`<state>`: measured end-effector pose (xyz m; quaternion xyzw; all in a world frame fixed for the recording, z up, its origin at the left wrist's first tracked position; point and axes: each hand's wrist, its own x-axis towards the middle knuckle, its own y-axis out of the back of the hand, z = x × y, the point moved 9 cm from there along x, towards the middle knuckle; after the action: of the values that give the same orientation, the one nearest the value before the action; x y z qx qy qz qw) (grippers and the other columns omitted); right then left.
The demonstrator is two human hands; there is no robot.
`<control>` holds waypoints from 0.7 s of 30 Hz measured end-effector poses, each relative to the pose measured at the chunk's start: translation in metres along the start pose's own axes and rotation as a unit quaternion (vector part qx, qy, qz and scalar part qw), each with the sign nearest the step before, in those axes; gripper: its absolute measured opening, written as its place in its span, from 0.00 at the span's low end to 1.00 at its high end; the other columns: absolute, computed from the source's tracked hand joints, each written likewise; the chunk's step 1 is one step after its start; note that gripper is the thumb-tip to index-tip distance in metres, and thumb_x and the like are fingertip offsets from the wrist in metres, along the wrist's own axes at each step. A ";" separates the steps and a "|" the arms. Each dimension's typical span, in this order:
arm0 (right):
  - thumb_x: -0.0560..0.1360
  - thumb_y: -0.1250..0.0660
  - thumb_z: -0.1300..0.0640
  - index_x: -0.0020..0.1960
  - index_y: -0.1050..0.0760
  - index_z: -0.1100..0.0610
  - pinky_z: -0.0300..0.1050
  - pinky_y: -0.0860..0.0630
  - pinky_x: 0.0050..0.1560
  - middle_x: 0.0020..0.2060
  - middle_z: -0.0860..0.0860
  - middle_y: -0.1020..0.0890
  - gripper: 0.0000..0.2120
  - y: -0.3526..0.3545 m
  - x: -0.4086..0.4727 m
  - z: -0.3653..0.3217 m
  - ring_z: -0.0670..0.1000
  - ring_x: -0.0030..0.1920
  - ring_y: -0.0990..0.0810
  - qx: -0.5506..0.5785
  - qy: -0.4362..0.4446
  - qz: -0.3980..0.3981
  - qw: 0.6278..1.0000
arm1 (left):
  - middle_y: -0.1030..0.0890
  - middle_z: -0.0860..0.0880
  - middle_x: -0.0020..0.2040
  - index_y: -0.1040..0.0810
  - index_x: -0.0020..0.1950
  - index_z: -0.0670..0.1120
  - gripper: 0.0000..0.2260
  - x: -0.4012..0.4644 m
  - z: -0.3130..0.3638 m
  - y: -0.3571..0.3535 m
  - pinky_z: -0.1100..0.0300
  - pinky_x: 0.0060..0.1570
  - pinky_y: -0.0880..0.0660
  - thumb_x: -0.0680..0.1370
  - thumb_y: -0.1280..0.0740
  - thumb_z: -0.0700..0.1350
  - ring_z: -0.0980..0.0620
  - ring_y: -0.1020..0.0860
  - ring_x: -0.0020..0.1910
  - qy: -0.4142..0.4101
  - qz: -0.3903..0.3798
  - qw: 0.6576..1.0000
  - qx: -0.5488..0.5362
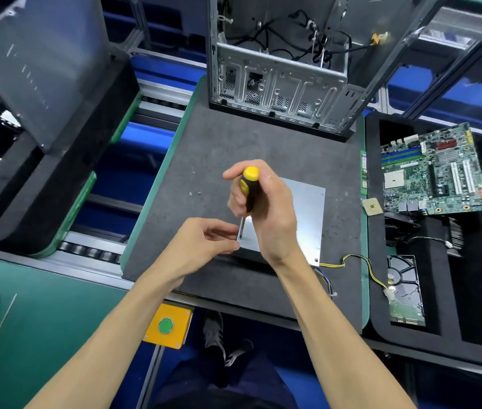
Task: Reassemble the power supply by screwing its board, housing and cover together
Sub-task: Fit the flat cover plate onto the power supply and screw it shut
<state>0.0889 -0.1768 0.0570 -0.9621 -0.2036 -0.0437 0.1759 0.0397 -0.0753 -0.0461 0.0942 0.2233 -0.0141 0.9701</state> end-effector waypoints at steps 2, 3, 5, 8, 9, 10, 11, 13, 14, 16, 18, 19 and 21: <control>0.82 0.41 0.54 0.53 0.26 0.56 0.43 0.26 0.39 0.39 0.52 0.20 0.07 -0.001 -0.003 -0.005 0.53 0.37 0.23 -0.023 0.015 0.003 1.000 | 0.13 0.52 0.43 0.14 0.52 0.48 0.10 0.000 0.001 0.001 0.69 0.45 0.21 0.73 0.24 0.37 0.56 0.15 0.44 0.000 0.003 1.000 -0.005; 0.81 0.39 0.57 0.53 0.30 0.55 0.41 0.25 0.39 0.40 0.53 0.19 0.02 -0.002 -0.004 -0.008 0.54 0.36 0.22 -0.029 0.021 -0.001 0.999 | 0.13 0.51 0.44 0.14 0.52 0.48 0.10 0.001 0.002 0.001 0.70 0.45 0.22 0.73 0.24 0.37 0.56 0.15 0.44 -0.001 0.000 1.000 -0.002; 0.80 0.37 0.57 0.53 0.36 0.52 0.37 0.29 0.35 0.33 0.51 0.22 0.07 0.000 -0.005 -0.010 0.51 0.31 0.27 -0.052 0.020 0.012 0.998 | 0.13 0.51 0.45 0.14 0.54 0.47 0.10 0.001 0.003 0.000 0.70 0.46 0.21 0.74 0.26 0.37 0.57 0.15 0.46 -0.003 -0.023 1.000 0.007; 0.84 0.46 0.53 0.59 0.29 0.54 0.40 0.34 0.37 0.32 0.52 0.29 0.10 0.002 -0.004 -0.009 0.50 0.33 0.32 -0.082 0.007 0.007 0.997 | 0.13 0.47 0.45 0.14 0.52 0.45 0.11 0.012 -0.003 0.011 0.62 0.50 0.18 0.77 0.33 0.33 0.50 0.14 0.48 0.006 -0.009 1.000 -0.011; 0.85 0.48 0.54 0.59 0.26 0.55 0.42 0.34 0.38 0.34 0.52 0.28 0.13 0.002 -0.005 -0.008 0.51 0.35 0.32 -0.090 -0.002 0.004 0.996 | 0.13 0.45 0.43 0.15 0.49 0.45 0.12 0.020 -0.006 0.022 0.59 0.50 0.17 0.77 0.35 0.31 0.47 0.14 0.48 0.006 0.031 0.999 -0.008; 0.85 0.49 0.55 0.57 0.25 0.55 0.42 0.33 0.39 0.36 0.52 0.26 0.14 0.003 -0.005 -0.008 0.52 0.36 0.31 -0.094 -0.006 0.005 0.996 | 0.13 0.43 0.42 0.15 0.47 0.45 0.12 0.027 -0.008 0.034 0.55 0.51 0.17 0.78 0.36 0.32 0.44 0.14 0.47 0.002 0.081 0.997 0.011; 0.84 0.47 0.57 0.55 0.26 0.56 0.42 0.32 0.39 0.37 0.52 0.24 0.11 0.003 -0.006 -0.010 0.53 0.37 0.29 -0.091 -0.003 0.009 0.996 | 0.14 0.43 0.42 0.16 0.47 0.45 0.10 0.035 -0.010 0.046 0.51 0.52 0.17 0.78 0.34 0.33 0.43 0.15 0.46 -0.007 0.130 0.990 0.052; 0.83 0.40 0.62 0.51 0.33 0.54 0.38 0.30 0.37 0.37 0.51 0.22 0.04 0.003 -0.008 -0.012 0.52 0.34 0.26 -0.085 0.001 0.010 0.996 | 0.16 0.48 0.42 0.17 0.50 0.46 0.05 0.045 -0.009 0.062 0.50 0.53 0.19 0.77 0.31 0.39 0.49 0.17 0.43 -0.024 0.205 0.967 0.152; 0.82 0.38 0.62 0.50 0.36 0.53 0.37 0.30 0.36 0.35 0.49 0.23 0.07 0.002 -0.008 -0.013 0.50 0.32 0.27 -0.098 -0.002 0.014 0.995 | 0.17 0.51 0.41 0.18 0.51 0.47 0.05 0.048 -0.006 0.066 0.51 0.52 0.20 0.77 0.31 0.41 0.52 0.18 0.41 -0.034 0.227 0.955 0.187; 0.82 0.40 0.57 0.52 0.34 0.52 0.36 0.32 0.37 0.32 0.49 0.28 0.03 -0.001 -0.009 -0.012 0.47 0.32 0.30 -0.095 -0.007 -0.004 0.995 | 0.18 0.54 0.38 0.19 0.53 0.48 0.06 0.053 0.001 0.066 0.52 0.50 0.21 0.77 0.31 0.43 0.54 0.20 0.40 -0.061 0.242 0.943 0.222; 0.85 0.48 0.54 0.59 0.28 0.53 0.37 0.33 0.39 0.35 0.54 0.29 0.11 -0.005 -0.009 -0.011 0.47 0.36 0.31 -0.094 -0.019 -0.022 0.995 | 0.18 0.51 0.40 0.19 0.54 0.46 0.07 0.058 0.009 0.060 0.49 0.51 0.23 0.77 0.33 0.41 0.49 0.20 0.43 -0.070 0.233 0.936 0.255; 0.85 0.50 0.54 0.60 0.25 0.54 0.37 0.33 0.41 0.37 0.53 0.28 0.15 -0.007 -0.010 -0.010 0.48 0.38 0.30 -0.095 -0.032 -0.031 0.994 | 0.17 0.48 0.42 0.19 0.53 0.43 0.07 0.060 0.012 0.057 0.47 0.51 0.23 0.77 0.34 0.40 0.46 0.20 0.45 -0.069 0.228 0.932 0.274; 0.84 0.46 0.54 0.58 0.24 0.54 0.38 0.29 0.44 0.41 0.49 0.24 0.12 -0.008 -0.013 -0.009 0.48 0.41 0.26 -0.102 -0.032 -0.028 0.994 | 0.17 0.41 0.44 0.21 0.47 0.38 0.04 0.062 0.018 0.054 0.43 0.50 0.23 0.77 0.35 0.37 0.38 0.20 0.47 -0.070 0.221 0.923 0.307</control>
<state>0.0741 -0.1777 0.0657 -0.9699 -0.2305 -0.0380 0.0684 0.1074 -0.0244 -0.0473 0.4336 0.1130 0.1262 0.8850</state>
